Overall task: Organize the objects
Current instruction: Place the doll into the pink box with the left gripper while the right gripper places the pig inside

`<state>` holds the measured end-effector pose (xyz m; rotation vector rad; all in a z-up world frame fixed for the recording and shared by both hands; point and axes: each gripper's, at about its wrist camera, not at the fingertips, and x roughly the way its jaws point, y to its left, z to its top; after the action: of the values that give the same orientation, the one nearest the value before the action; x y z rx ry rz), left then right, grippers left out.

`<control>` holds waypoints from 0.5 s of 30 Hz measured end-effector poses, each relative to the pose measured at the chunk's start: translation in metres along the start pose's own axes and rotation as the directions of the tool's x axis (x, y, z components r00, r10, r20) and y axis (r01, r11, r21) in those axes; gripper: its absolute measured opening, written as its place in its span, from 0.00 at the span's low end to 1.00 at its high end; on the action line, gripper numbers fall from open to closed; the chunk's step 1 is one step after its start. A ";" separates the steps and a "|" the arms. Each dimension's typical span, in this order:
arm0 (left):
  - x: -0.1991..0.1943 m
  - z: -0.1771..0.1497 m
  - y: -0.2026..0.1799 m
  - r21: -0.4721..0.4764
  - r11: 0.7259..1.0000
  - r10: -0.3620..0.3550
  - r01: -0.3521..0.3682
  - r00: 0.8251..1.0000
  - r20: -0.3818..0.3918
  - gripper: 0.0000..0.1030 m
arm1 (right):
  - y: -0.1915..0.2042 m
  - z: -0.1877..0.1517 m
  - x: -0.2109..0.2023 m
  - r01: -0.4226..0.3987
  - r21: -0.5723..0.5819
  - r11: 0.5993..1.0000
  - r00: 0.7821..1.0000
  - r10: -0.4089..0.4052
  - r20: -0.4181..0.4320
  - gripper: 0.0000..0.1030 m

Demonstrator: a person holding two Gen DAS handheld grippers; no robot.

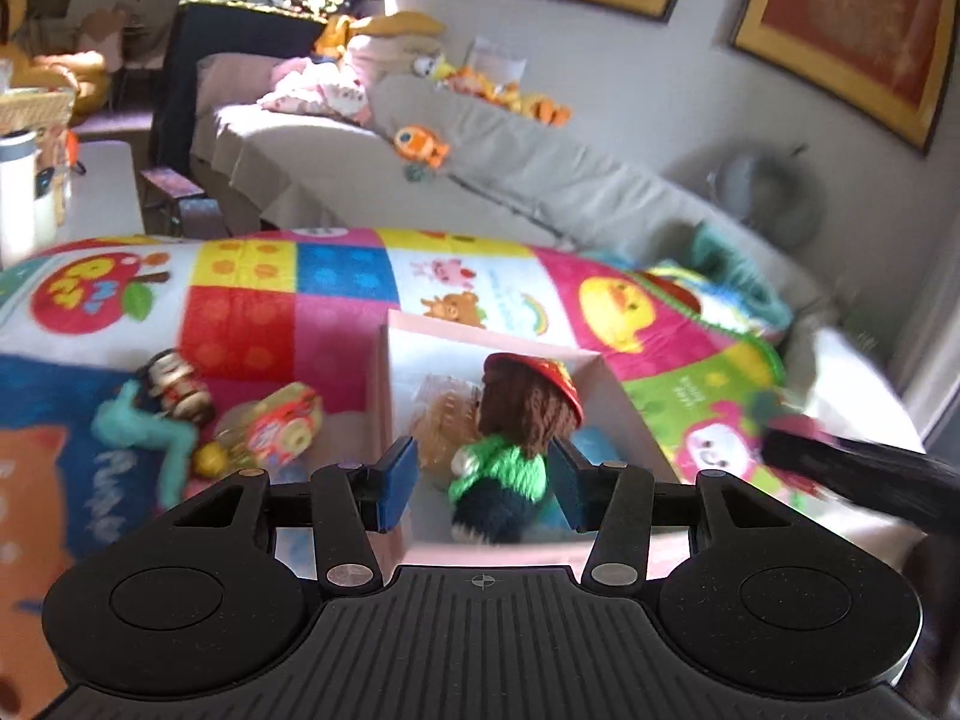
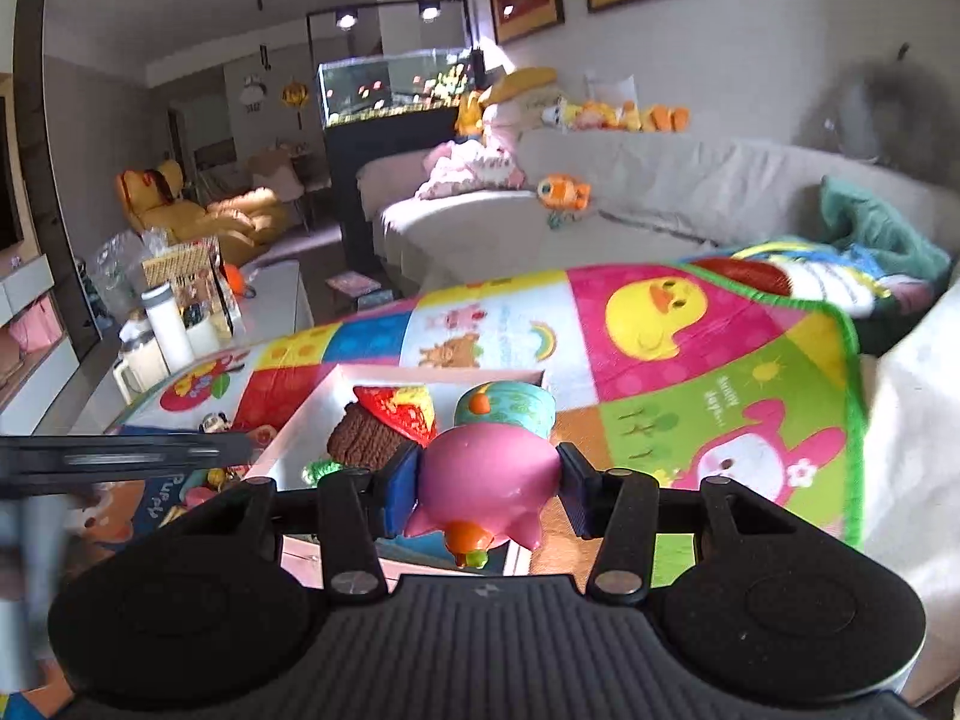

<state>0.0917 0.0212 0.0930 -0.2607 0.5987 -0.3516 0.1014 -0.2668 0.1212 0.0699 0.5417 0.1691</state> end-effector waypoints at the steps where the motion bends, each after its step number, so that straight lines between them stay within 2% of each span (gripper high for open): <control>1: -0.012 -0.004 0.005 0.000 1.000 0.008 -0.008 1.000 0.013 0.51 | 0.003 0.001 0.007 0.005 -0.010 1.000 1.000 -0.005 -0.005 0.46; 5: -0.048 -0.021 0.027 -0.007 0.996 0.085 -0.085 0.995 0.051 0.51 | 0.023 0.016 0.040 0.061 -0.084 0.995 0.998 -0.058 0.034 0.46; 8: -0.066 -0.027 0.053 -0.061 0.988 0.145 -0.142 0.988 0.047 0.50 | 0.032 0.035 0.076 0.097 -0.117 0.988 0.995 -0.093 0.039 0.48; 11: -0.087 -0.035 0.084 -0.116 0.969 0.223 -0.217 0.974 0.043 0.50 | 0.027 0.047 0.100 0.087 -0.054 0.995 0.996 -0.088 -0.023 0.57; 15: -0.104 -0.045 0.122 -0.202 0.937 0.298 -0.286 0.954 0.032 0.50 | 0.016 0.042 0.090 0.030 0.049 0.998 0.998 -0.028 -0.049 0.65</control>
<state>0.0155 0.1668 0.0683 -0.3648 0.6016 0.0040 0.1970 -0.2358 0.1134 0.1061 0.5951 0.1295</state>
